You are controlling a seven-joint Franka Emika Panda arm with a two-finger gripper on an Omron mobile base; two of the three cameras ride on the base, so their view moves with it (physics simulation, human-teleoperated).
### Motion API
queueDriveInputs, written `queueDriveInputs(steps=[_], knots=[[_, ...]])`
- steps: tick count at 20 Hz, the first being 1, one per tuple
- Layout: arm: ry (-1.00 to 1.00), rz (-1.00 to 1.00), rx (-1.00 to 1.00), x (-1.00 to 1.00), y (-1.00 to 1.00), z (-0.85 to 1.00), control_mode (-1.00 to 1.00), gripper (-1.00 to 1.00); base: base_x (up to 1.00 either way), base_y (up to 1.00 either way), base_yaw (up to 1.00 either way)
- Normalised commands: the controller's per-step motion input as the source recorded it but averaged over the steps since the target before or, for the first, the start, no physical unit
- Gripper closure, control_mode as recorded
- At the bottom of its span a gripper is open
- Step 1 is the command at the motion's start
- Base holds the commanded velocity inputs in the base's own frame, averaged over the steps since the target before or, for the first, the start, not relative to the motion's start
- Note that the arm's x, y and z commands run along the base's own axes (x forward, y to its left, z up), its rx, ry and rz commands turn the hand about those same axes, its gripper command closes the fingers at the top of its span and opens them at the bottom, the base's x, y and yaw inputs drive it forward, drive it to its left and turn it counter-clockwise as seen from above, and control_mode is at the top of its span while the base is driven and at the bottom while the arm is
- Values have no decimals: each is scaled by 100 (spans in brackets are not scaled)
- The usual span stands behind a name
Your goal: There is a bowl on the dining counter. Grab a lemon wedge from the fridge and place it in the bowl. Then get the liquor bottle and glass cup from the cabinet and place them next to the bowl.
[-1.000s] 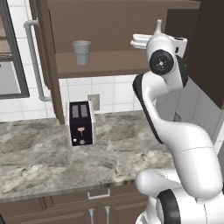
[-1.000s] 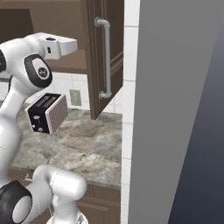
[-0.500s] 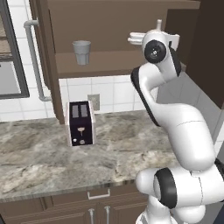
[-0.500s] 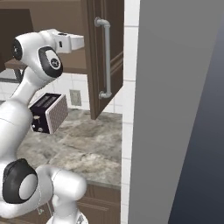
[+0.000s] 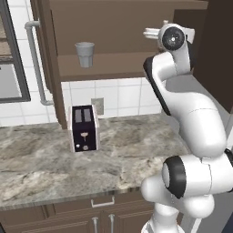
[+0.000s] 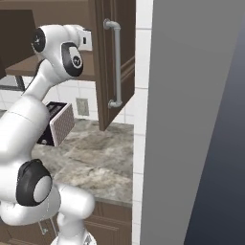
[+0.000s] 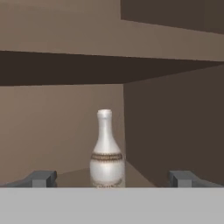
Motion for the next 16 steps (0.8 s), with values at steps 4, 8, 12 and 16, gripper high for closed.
queueDriveInputs(steps=[4,8,12,16], knots=[[0,0,2,9,-10,0,-100,-100,0,0,0],[0,0,1,25,0,0,-100,-100,0,0,0],[0,0,0,35,0,0,-100,-100,0,0,0],[0,0,0,28,0,1,-100,-100,0,0,0]])
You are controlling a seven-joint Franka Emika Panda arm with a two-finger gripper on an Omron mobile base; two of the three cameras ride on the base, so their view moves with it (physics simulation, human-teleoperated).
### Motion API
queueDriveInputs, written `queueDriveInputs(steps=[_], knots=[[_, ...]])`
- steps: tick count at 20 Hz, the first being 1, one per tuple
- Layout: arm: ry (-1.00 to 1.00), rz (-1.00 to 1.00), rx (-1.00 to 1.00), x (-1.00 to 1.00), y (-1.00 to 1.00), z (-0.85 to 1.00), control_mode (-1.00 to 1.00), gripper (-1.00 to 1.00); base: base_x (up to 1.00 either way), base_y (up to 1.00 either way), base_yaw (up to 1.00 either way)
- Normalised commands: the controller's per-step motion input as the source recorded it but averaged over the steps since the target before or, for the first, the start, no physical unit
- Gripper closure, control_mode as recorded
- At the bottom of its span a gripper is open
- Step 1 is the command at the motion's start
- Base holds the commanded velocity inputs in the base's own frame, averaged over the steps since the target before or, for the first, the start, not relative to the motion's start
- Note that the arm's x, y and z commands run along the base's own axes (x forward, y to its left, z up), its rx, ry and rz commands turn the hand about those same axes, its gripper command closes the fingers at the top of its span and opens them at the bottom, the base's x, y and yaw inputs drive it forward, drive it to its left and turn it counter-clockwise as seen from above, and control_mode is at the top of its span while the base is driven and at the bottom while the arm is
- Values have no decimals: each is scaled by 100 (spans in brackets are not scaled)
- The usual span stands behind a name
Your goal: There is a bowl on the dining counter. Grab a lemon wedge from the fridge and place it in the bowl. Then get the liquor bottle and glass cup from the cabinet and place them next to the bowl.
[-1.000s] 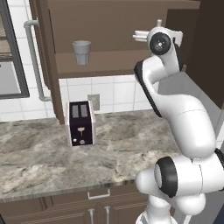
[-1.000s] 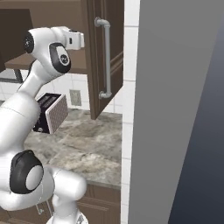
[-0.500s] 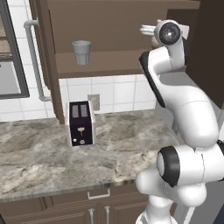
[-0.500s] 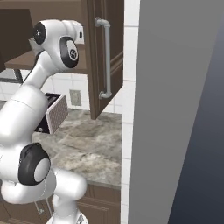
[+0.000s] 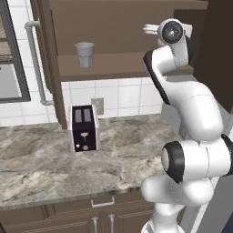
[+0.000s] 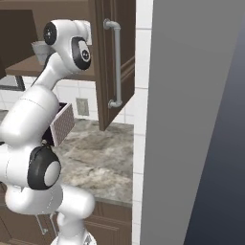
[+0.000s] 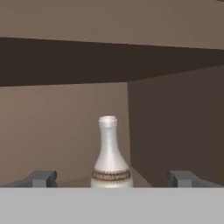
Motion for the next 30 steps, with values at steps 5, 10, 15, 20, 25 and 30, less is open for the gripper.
queueDriveInputs(steps=[5,10,15,20,25,30], knots=[[0,0,0,26,-1,0,-100,-100,0,0,0],[0,4,0,11,-7,0,-100,-100,0,0,0],[-3,3,0,12,-18,2,-100,-100,0,0,0],[-3,2,2,10,-32,12,-100,-100,0,0,0],[0,1,0,23,-1,1,-100,-100,0,0,0],[1,0,0,12,0,0,-100,-100,0,0,0]])
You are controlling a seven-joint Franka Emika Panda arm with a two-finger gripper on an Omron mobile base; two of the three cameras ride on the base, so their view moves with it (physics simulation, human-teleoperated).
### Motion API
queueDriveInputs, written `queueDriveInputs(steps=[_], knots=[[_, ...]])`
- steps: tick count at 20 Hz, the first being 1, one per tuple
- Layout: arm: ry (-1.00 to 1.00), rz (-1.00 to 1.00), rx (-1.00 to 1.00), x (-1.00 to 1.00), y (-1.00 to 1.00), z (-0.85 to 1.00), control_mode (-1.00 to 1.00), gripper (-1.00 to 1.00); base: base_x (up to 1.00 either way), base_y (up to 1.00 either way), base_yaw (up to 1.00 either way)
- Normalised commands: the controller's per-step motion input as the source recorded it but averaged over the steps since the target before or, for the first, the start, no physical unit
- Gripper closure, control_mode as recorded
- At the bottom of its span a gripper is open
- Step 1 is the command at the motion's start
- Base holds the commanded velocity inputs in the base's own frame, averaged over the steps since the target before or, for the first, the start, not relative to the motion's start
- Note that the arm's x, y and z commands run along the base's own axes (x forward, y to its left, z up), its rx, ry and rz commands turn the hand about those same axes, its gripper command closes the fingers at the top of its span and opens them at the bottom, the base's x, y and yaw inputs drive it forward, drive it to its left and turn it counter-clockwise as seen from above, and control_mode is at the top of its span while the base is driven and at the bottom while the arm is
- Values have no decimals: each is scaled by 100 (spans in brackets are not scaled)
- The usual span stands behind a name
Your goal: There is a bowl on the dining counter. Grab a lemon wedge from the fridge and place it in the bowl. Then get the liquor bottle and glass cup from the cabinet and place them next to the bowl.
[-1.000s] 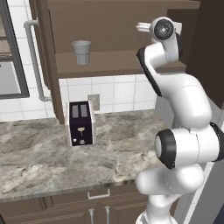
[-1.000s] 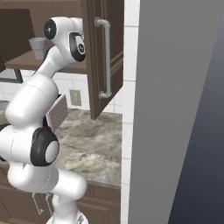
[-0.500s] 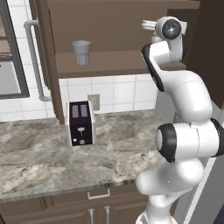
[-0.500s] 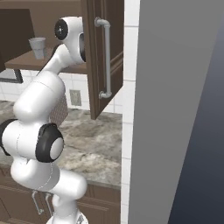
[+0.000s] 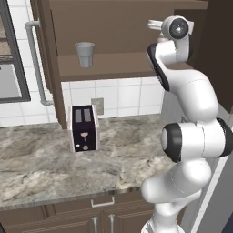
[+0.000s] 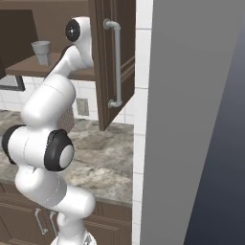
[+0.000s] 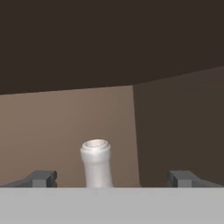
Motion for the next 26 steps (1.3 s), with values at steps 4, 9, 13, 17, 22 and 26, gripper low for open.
queueDriveInputs(steps=[4,9,13,17,22,26], knots=[[0,0,0,11,0,0,-100,-100,0,0,0],[0,0,0,16,0,0,-100,-100,0,0,0],[0,0,0,14,0,-4,-100,-100,0,0,0],[0,0,0,1,0,-20,-100,-100,0,0,0],[0,0,0,8,0,-14,-100,100,0,0,0],[0,0,0,19,0,-8,-100,100,0,0,0]])
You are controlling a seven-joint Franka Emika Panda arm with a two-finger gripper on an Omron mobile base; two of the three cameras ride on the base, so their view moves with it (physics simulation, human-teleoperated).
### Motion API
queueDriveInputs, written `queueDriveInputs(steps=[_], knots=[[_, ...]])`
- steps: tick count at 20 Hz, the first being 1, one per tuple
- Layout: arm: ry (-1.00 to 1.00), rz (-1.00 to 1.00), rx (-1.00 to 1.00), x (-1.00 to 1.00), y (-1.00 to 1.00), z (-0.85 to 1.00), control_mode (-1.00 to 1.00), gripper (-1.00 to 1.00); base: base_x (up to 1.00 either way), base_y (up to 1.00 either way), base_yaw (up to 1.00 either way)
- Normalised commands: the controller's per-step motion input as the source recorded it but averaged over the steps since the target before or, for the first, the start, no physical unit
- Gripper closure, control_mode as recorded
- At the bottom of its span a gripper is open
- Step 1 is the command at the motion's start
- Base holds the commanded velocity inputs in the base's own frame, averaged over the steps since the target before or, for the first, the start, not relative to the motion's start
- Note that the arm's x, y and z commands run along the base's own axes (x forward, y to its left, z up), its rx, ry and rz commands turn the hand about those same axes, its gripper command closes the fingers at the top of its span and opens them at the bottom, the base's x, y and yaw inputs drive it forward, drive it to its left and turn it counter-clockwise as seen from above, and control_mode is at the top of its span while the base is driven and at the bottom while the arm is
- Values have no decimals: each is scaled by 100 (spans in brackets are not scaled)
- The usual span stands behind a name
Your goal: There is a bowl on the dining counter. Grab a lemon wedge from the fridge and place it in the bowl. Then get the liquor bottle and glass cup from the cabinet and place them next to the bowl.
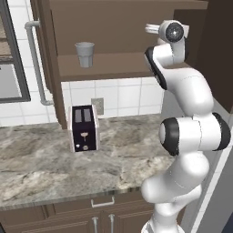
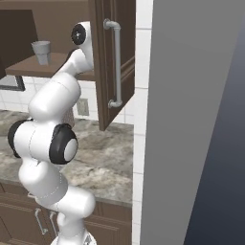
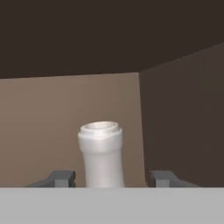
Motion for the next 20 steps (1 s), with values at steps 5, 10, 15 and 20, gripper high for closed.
queueDriveInputs(steps=[5,10,15,20], knots=[[0,2,0,14,0,-8,-100,100,0,0,0],[3,2,0,17,0,-6,-100,100,0,0,0],[3,0,0,4,0,0,-100,100,0,0,0],[0,0,1,-7,0,-1,-100,100,0,0,0]])
